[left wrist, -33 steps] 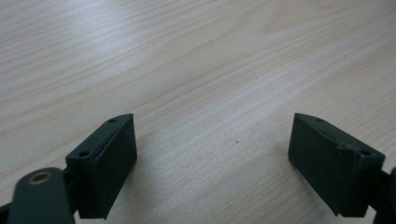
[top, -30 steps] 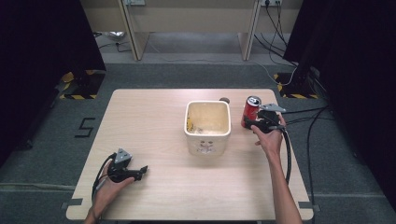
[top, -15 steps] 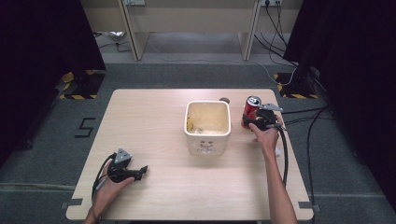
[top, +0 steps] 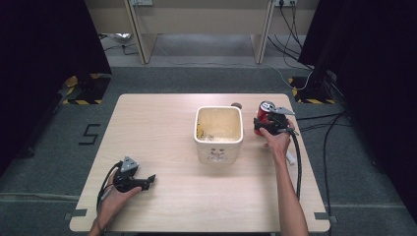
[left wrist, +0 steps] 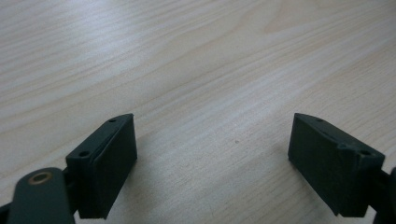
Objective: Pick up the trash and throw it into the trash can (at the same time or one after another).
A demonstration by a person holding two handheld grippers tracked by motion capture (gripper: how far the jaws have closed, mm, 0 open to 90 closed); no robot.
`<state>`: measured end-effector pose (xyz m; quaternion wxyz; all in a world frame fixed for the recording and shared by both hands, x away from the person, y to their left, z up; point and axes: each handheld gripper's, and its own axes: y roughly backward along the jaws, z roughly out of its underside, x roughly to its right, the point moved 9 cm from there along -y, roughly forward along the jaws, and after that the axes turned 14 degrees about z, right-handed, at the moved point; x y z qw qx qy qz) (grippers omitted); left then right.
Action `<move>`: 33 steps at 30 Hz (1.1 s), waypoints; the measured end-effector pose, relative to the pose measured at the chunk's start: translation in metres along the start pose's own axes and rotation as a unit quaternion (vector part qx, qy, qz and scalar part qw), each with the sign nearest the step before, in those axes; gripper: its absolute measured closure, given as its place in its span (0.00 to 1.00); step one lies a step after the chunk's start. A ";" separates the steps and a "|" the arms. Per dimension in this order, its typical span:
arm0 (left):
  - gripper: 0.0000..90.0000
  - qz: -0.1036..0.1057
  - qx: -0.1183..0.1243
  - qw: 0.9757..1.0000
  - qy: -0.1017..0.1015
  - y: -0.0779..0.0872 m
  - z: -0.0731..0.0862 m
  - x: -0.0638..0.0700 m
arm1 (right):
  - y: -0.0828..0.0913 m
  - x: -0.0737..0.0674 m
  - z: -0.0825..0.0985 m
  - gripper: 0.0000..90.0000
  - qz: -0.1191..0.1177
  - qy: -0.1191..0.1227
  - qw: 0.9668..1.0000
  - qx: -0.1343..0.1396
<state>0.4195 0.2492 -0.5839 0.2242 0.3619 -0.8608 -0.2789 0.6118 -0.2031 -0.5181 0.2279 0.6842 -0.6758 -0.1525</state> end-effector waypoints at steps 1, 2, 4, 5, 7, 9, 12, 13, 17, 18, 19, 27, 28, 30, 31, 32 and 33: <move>0.16 0.000 0.000 1.000 0.000 0.000 0.000 0.000 | -0.001 0.000 0.001 0.20 -0.001 0.000 1.000 0.000; 0.16 0.000 0.000 1.000 0.000 0.000 0.000 0.000 | -0.002 -0.001 0.001 0.23 -0.002 0.000 1.000 0.002; 0.16 0.000 0.000 1.000 0.000 0.000 0.000 0.000 | -0.004 -0.002 0.002 0.28 -0.008 -0.001 1.000 0.000; 0.16 0.000 0.000 1.000 0.000 0.000 0.000 0.000 | -0.004 -0.002 0.002 0.32 -0.011 -0.004 1.000 -0.001; 0.16 0.000 0.000 1.000 0.000 0.000 0.000 0.000 | -0.004 -0.001 0.002 0.36 -0.010 -0.005 1.000 -0.001; 0.16 0.000 0.000 1.000 0.000 0.000 0.000 0.000 | -0.004 0.000 0.001 0.37 -0.009 -0.006 1.000 0.000; 0.16 0.000 0.000 1.000 0.000 0.000 0.000 0.000 | 0.000 0.002 0.001 0.38 -0.011 0.002 1.000 -0.003; 0.16 0.000 0.000 1.000 0.000 0.000 0.000 0.000 | 0.002 0.002 0.000 0.38 -0.012 0.003 1.000 -0.001; 0.16 0.000 0.000 1.000 0.000 0.000 0.000 0.000 | 0.014 0.001 -0.008 0.38 -0.020 0.008 1.000 0.011; 0.16 0.000 0.000 1.000 0.000 0.000 0.000 0.000 | 0.018 0.000 -0.010 0.38 -0.021 0.010 1.000 0.012; 0.16 0.000 0.000 1.000 0.000 0.000 0.000 0.000 | 0.022 -0.001 -0.013 0.38 -0.023 0.015 1.000 0.014; 0.16 0.000 0.000 1.000 0.000 0.000 0.000 0.000 | 0.049 -0.005 -0.027 0.38 -0.038 0.016 0.999 0.014; 0.16 0.000 0.001 1.000 0.001 0.000 0.000 0.000 | 0.053 -0.005 -0.030 0.38 -0.041 0.013 0.999 0.015; 0.16 0.000 0.000 1.000 0.000 0.000 0.000 0.000 | 0.061 -0.007 -0.036 0.38 -0.046 0.011 0.999 0.017; 0.16 0.000 0.001 1.000 0.000 0.000 0.000 0.000 | 0.065 -0.008 -0.039 0.38 -0.047 0.013 0.999 0.020; 0.16 -0.001 0.001 1.000 0.000 0.000 0.000 0.000 | 0.069 -0.009 -0.042 0.38 -0.048 0.013 0.999 0.022; 0.16 0.000 0.000 1.000 0.000 0.000 0.000 0.000 | 0.073 -0.010 -0.045 0.38 -0.051 0.012 0.998 0.022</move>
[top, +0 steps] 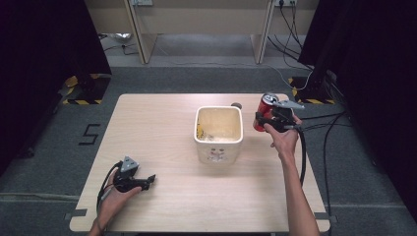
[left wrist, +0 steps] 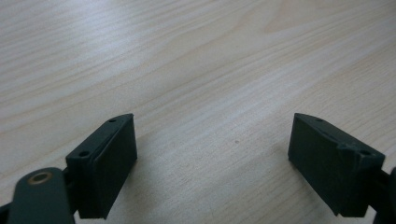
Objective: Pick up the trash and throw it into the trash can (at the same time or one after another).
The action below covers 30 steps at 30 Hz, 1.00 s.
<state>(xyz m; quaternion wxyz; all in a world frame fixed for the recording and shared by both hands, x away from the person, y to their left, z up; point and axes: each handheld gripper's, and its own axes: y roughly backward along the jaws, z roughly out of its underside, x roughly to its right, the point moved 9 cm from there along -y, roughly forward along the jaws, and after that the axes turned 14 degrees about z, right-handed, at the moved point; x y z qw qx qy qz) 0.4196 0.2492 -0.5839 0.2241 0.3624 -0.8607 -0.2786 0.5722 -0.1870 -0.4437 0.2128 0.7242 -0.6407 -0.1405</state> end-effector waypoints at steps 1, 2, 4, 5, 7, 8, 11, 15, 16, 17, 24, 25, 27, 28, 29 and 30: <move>0.16 0.000 0.000 1.000 0.000 0.000 0.000 0.000 | 0.003 -0.002 -0.002 0.38 -0.002 0.002 1.000 0.000; 0.16 0.000 -0.001 1.000 -0.001 0.000 0.000 0.000 | 0.006 -0.003 -0.004 0.38 -0.002 0.003 1.000 0.000; 0.16 0.000 -0.001 1.000 0.000 0.000 0.000 0.000 | 0.011 -0.006 -0.008 0.38 -0.004 0.003 1.000 0.002; 0.16 0.000 -0.001 1.000 -0.001 0.000 0.000 0.000 | 0.013 -0.007 -0.010 0.38 -0.005 0.005 1.000 0.003; 0.16 0.000 -0.001 1.000 -0.001 0.000 0.000 0.000 | 0.017 -0.010 -0.013 0.38 -0.005 0.011 1.000 0.002; 0.16 0.000 -0.001 1.000 -0.001 0.000 0.000 0.000 | 0.018 -0.011 -0.014 0.38 -0.004 0.013 1.000 0.003; 0.16 0.000 -0.001 1.000 -0.002 0.000 0.000 0.000 | 0.020 -0.012 -0.017 0.38 -0.005 0.016 1.000 0.003; 0.16 0.000 -0.002 1.000 -0.002 0.000 0.000 0.000 | 0.023 -0.012 -0.022 0.38 -0.006 0.013 1.000 0.009; 0.16 0.000 -0.001 1.000 -0.001 0.000 0.000 0.000 | 0.024 -0.012 -0.023 0.38 -0.007 0.012 1.000 0.010; 0.16 0.000 -0.001 1.000 -0.001 0.000 0.000 0.000 | 0.025 -0.013 -0.025 0.38 -0.008 0.010 1.000 0.012; 0.16 0.000 -0.001 1.000 -0.001 0.000 0.000 0.000 | 0.038 -0.018 -0.040 0.38 -0.007 0.018 0.999 0.027; 0.16 0.000 -0.001 1.000 -0.001 0.000 0.000 0.000 | 0.040 -0.018 -0.042 0.38 -0.004 0.020 0.999 0.029; 0.16 0.000 -0.001 1.000 -0.001 0.000 0.000 0.000 | 0.043 -0.021 -0.046 0.38 -0.008 0.022 0.999 0.033; 0.16 0.000 -0.001 1.000 -0.001 0.000 0.000 0.000 | 0.045 -0.022 -0.048 0.38 -0.011 0.020 0.999 0.035; 0.16 0.000 -0.001 1.000 -0.001 0.000 0.000 0.000 | 0.047 -0.023 -0.050 0.38 -0.011 0.023 0.999 0.035; 0.16 0.000 -0.001 1.000 -0.001 0.000 0.000 0.000 | 0.048 -0.024 -0.052 0.38 -0.011 0.025 0.999 0.036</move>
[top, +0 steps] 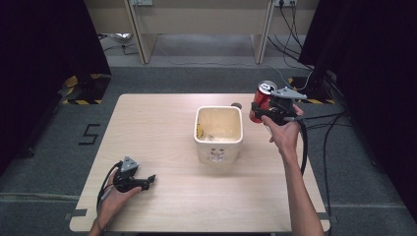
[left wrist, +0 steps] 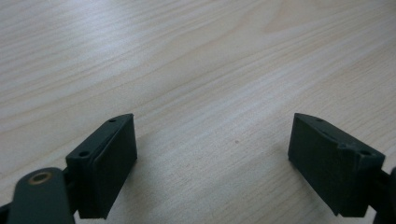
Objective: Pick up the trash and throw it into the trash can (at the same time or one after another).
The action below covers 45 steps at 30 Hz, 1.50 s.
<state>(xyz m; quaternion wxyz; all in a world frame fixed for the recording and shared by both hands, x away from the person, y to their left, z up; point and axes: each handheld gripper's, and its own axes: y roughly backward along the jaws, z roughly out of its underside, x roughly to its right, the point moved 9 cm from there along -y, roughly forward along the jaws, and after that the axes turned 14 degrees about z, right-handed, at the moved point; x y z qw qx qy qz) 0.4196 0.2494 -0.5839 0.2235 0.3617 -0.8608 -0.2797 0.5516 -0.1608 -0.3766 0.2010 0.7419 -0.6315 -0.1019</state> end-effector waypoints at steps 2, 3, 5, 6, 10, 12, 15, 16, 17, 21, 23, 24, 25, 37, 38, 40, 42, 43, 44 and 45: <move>0.16 0.000 0.000 1.000 0.000 0.000 0.000 0.000 | 0.003 -0.002 -0.005 0.38 -0.003 0.001 1.000 0.004; 0.16 0.000 0.000 1.000 0.000 0.000 0.000 0.000 | 0.004 -0.002 -0.007 0.38 -0.003 0.001 1.000 0.005; 0.16 0.000 0.000 1.000 0.000 0.000 0.000 0.000 | 0.006 -0.003 -0.010 0.38 -0.006 -0.002 1.000 0.006; 0.16 0.000 0.000 1.000 0.000 0.000 0.000 0.000 | 0.007 -0.003 -0.012 0.38 -0.008 -0.003 1.000 0.007; 0.16 0.000 0.000 1.000 0.000 0.000 0.000 0.000 | 0.009 -0.006 -0.015 0.38 -0.013 -0.003 1.000 0.006; 0.16 0.000 0.000 1.000 0.000 0.000 0.000 0.000 | 0.010 -0.008 -0.016 0.38 -0.017 -0.001 1.000 0.007; 0.16 0.000 0.000 1.000 0.000 0.000 0.000 0.000 | 0.012 -0.014 -0.019 0.38 -0.026 -0.001 1.000 0.009; 0.16 0.000 -0.001 1.000 0.000 0.000 0.000 0.000 | 0.013 -0.016 -0.020 0.38 -0.029 0.000 1.000 0.009; 0.16 0.000 -0.001 1.000 0.000 0.000 0.000 0.000 | 0.013 -0.018 -0.021 0.38 -0.031 0.002 0.999 0.010; 0.16 0.000 -0.001 1.000 0.000 0.000 0.000 0.000 | 0.016 -0.027 -0.025 0.38 -0.042 0.004 0.999 0.012; 0.16 0.000 -0.001 1.000 0.000 0.000 0.000 0.000 | 0.018 -0.032 -0.027 0.38 -0.049 0.007 0.999 0.013; 0.16 0.000 -0.001 1.000 0.000 0.000 0.000 0.000 | 0.018 -0.035 -0.028 0.38 -0.052 0.009 0.998 0.014; 0.16 0.000 -0.001 1.000 0.000 0.000 0.000 0.000 | 0.019 -0.038 -0.029 0.38 -0.056 0.009 0.998 0.016; 0.16 0.000 -0.001 1.000 0.000 0.000 0.000 0.000 | 0.021 -0.082 -0.029 0.38 -0.116 0.025 0.993 0.009; 0.16 0.000 -0.001 1.000 0.000 0.000 0.000 0.000 | 0.021 -0.085 -0.028 0.38 -0.119 0.027 0.992 0.008; 0.16 0.000 0.000 1.000 0.000 0.000 0.000 0.000 | 0.020 -0.090 -0.027 0.38 -0.124 0.030 0.992 0.006; 0.16 0.000 0.000 1.000 0.000 0.000 0.000 0.000 | 0.018 -0.095 -0.025 0.38 -0.132 0.030 0.991 0.004; 0.16 0.000 0.000 1.000 0.000 0.000 0.000 0.000 | 0.017 -0.098 -0.023 0.38 -0.134 0.030 0.990 0.001; 0.16 0.000 0.000 1.000 0.000 0.000 0.000 0.000 | 0.016 -0.101 -0.021 0.38 -0.136 0.034 0.990 -0.001; 0.16 0.000 -0.001 1.000 0.000 0.000 0.000 0.000 | 0.015 -0.103 -0.020 0.38 -0.138 0.036 0.990 -0.004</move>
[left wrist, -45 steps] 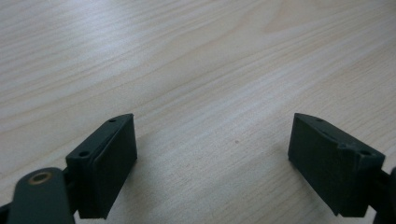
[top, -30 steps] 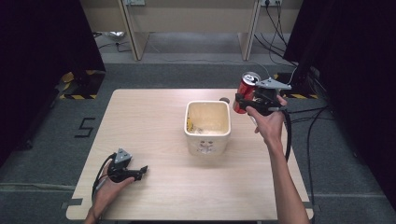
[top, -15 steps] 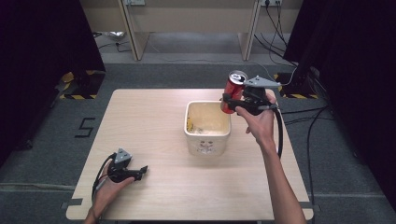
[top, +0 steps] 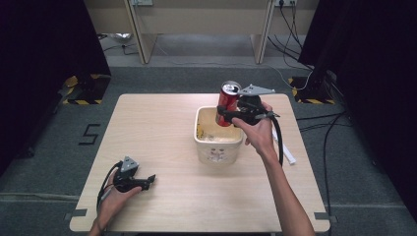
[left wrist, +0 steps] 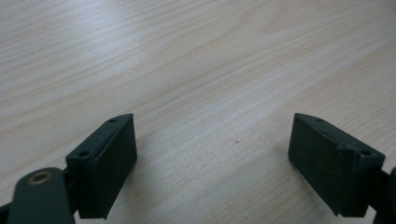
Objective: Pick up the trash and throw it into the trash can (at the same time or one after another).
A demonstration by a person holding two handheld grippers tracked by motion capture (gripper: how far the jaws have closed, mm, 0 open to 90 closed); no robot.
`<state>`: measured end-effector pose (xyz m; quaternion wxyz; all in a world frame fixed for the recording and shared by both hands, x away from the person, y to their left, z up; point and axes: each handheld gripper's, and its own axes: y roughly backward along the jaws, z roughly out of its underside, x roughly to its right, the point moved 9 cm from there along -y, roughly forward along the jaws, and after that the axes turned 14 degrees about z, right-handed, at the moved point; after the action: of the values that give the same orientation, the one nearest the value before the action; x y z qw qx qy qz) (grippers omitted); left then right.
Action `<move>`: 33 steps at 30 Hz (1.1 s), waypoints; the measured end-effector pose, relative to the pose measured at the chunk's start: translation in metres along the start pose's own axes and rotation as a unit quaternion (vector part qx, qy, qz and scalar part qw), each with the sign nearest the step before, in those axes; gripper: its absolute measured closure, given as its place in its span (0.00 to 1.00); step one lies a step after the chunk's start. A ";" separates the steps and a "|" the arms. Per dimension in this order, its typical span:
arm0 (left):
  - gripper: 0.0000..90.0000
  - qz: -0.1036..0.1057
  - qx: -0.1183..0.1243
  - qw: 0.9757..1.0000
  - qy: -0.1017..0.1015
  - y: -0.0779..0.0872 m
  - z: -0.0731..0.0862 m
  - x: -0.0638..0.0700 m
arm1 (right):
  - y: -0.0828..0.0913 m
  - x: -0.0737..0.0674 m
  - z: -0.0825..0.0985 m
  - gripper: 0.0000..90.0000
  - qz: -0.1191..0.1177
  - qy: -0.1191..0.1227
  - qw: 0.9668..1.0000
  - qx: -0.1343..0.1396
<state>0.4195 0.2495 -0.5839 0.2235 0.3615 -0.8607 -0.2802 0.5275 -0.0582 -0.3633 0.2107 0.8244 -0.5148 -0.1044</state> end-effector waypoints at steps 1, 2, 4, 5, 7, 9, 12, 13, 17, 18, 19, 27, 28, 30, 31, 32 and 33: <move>0.16 0.000 0.000 1.000 0.000 0.000 0.000 0.000 | -0.002 -0.003 0.002 0.38 -0.004 0.000 1.000 -0.003; 0.16 0.000 0.000 1.000 0.000 0.000 0.000 0.000 | -0.004 -0.005 0.003 0.38 -0.006 0.003 1.000 -0.006; 0.16 0.000 0.000 1.000 0.000 0.000 0.000 0.000 | -0.007 -0.009 0.005 0.38 -0.009 0.008 1.000 -0.010; 0.16 0.000 0.000 1.000 0.000 0.000 0.000 0.000 | -0.009 -0.012 0.006 0.38 -0.014 0.010 1.000 -0.012; 0.16 0.000 0.000 1.000 0.000 0.000 0.000 0.000 | -0.011 -0.017 0.008 0.38 -0.020 0.012 1.000 -0.014; 0.16 0.000 0.000 1.000 0.000 0.000 0.000 0.000 | -0.013 -0.021 0.012 0.38 -0.023 0.014 0.999 -0.021; 0.16 0.000 0.000 1.000 0.000 0.000 0.000 0.000 | -0.016 -0.024 0.016 0.38 -0.026 0.018 0.999 -0.025; 0.16 0.000 0.000 1.000 0.000 0.000 0.000 0.000 | -0.017 -0.024 0.018 0.38 -0.027 0.017 0.999 -0.027; 0.16 0.000 -0.001 1.000 -0.001 0.000 0.000 0.000 | -0.019 -0.025 0.020 0.38 -0.025 0.022 0.999 -0.031; 0.16 0.000 0.000 1.000 0.000 0.000 0.000 0.000 | -0.019 -0.026 0.020 0.38 -0.026 0.020 0.999 -0.031; 0.16 0.000 0.000 1.000 0.000 0.000 0.000 0.000 | -0.020 -0.026 0.021 0.38 -0.027 0.022 0.999 -0.031; 0.16 0.000 -0.001 1.000 -0.001 0.000 0.000 0.000 | -0.024 -0.028 0.031 0.38 -0.033 0.021 0.998 -0.042; 0.16 0.000 -0.001 1.000 -0.001 0.000 0.000 0.000 | -0.024 -0.028 0.032 0.38 -0.034 0.021 0.998 -0.044; 0.16 0.000 0.000 1.000 0.000 0.000 0.000 0.000 | -0.025 -0.029 0.033 0.38 -0.036 0.019 0.998 -0.043; 0.16 0.000 -0.001 1.000 -0.001 0.000 0.000 0.000 | -0.026 -0.030 0.034 0.38 -0.036 0.019 0.998 -0.044; 0.16 0.000 0.000 1.000 0.000 0.000 0.000 0.000 | -0.027 -0.031 0.035 0.38 -0.036 0.021 0.998 -0.044; 0.16 0.000 -0.001 1.000 -0.001 0.000 0.000 0.000 | -0.027 -0.033 0.036 0.38 -0.038 0.022 0.998 -0.046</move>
<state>0.4195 0.2496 -0.5840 0.2232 0.3612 -0.8607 -0.2809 0.5205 -0.0275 -0.4086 0.2550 0.8350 -0.4731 -0.1177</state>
